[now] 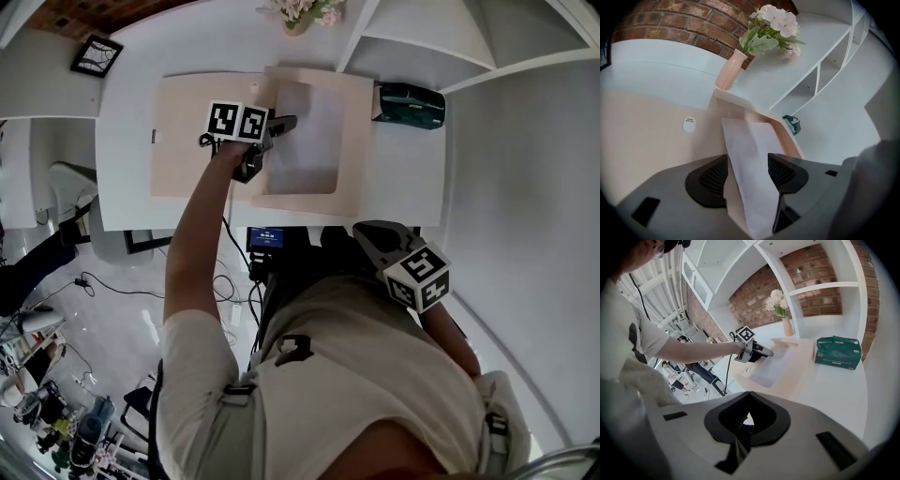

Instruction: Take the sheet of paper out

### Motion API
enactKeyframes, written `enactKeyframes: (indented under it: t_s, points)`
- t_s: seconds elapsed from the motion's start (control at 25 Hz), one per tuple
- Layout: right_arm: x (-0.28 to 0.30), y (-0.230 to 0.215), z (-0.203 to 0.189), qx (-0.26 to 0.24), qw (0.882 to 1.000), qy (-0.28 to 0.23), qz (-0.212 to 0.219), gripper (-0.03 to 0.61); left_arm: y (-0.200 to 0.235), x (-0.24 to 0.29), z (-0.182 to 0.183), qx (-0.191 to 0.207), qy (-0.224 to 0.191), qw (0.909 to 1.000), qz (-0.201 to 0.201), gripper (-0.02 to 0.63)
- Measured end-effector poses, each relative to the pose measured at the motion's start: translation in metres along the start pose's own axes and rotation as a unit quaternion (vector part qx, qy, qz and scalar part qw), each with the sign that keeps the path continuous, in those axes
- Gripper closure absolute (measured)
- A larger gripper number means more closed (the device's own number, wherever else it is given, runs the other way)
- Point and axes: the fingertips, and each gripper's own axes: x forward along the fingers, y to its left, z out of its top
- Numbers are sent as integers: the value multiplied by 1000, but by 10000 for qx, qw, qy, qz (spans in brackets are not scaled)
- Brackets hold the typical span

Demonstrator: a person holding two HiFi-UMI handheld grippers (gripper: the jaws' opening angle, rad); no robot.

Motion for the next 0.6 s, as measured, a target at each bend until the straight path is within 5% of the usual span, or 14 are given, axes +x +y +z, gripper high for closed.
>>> enactKeyframes:
  t_s: [0.4, 0.6]
  points:
    - [0, 0, 2, 18, 10000, -25, -20, 560, -8, 6, 3, -92, 20, 9998, -170, 339]
    - [-2, 0, 2, 11, 10000, -31, -57, 560, -11, 4, 6, -627, -167, 9964, -547, 402]
